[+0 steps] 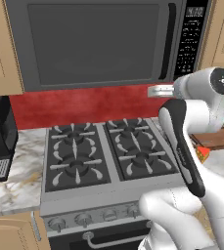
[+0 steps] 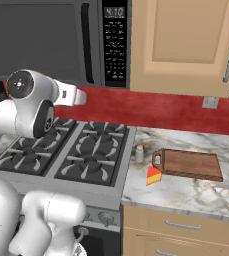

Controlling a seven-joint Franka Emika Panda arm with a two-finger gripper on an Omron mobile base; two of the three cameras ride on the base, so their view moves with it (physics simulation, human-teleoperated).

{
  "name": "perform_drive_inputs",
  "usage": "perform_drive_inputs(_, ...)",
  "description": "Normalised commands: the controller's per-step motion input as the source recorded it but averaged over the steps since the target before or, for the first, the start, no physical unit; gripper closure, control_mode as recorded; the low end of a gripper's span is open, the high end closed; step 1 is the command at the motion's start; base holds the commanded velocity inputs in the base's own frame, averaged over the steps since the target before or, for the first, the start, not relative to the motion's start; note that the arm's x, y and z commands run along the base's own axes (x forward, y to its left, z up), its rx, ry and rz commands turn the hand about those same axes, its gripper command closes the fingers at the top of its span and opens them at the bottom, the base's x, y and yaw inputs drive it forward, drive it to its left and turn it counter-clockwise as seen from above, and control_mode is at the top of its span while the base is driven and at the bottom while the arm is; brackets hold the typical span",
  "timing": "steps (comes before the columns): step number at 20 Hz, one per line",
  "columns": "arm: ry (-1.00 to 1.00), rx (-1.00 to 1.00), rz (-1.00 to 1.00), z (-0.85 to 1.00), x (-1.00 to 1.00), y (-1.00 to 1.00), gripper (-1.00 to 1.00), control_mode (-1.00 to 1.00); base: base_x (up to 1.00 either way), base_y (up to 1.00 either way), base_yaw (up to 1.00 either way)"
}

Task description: Retrieve the reheated potato from the microwave, then place the potato, cheese, and condiment on the cutting board.

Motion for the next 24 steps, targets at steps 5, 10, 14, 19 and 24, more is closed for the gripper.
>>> perform_drive_inputs(5,0.1,0.01,0.0,0.6,0.03,-0.16,-1.0,-1.0,0.0,0.0,0.0)
perform_drive_inputs(10,0.04,0.0,0.0,0.5,0.12,-0.13,-1.0,-1.0,0.0,0.0,0.0)
perform_drive_inputs(14,0.01,0.0,0.0,0.34,0.08,-0.17,-1.0,-1.0,0.0,0.0,0.0)
perform_drive_inputs(19,-0.03,0.0,0.0,0.14,0.07,-0.09,-1.0,-1.0,0.0,0.0,0.0)
perform_drive_inputs(24,-0.01,0.0,0.0,0.08,0.32,-0.11,-1.0,-1.0,0.0,0.0,0.0)
